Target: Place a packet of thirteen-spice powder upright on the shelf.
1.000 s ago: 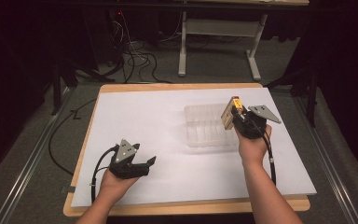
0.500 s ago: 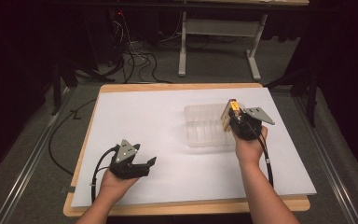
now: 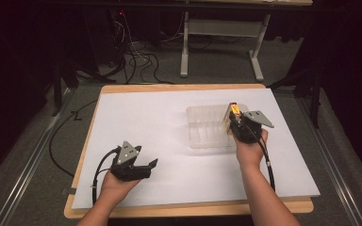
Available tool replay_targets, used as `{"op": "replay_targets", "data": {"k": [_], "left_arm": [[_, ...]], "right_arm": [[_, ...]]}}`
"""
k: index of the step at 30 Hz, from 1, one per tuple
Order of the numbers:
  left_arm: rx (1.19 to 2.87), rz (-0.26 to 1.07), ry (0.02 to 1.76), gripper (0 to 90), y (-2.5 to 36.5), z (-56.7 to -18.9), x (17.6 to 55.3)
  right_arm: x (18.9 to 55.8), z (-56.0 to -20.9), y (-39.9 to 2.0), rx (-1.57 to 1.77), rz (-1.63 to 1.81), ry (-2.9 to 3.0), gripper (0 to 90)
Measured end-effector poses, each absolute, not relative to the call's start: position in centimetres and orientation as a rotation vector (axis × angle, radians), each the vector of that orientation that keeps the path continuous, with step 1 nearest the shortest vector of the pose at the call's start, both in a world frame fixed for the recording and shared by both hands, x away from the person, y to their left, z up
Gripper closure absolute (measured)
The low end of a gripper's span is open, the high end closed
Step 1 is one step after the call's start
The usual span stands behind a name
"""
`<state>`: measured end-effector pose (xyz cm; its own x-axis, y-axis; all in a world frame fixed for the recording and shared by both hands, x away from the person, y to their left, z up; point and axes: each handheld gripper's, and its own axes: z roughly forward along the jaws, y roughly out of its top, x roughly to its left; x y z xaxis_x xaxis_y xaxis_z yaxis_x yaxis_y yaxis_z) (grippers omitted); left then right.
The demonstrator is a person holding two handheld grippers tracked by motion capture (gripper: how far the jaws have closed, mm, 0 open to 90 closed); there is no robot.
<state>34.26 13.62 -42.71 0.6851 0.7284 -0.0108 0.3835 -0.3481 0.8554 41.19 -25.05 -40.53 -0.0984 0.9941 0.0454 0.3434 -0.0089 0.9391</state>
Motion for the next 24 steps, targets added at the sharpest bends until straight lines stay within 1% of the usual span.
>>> {"op": "replay_targets", "data": {"k": [24], "left_arm": [[1.994, 0.461, 0.858, 23.6, 13.6, -42.8, 34.3]], "right_arm": [[41.6, -42.5, -25.0, 1.464, 1.127, 1.577, 65.1]]}}
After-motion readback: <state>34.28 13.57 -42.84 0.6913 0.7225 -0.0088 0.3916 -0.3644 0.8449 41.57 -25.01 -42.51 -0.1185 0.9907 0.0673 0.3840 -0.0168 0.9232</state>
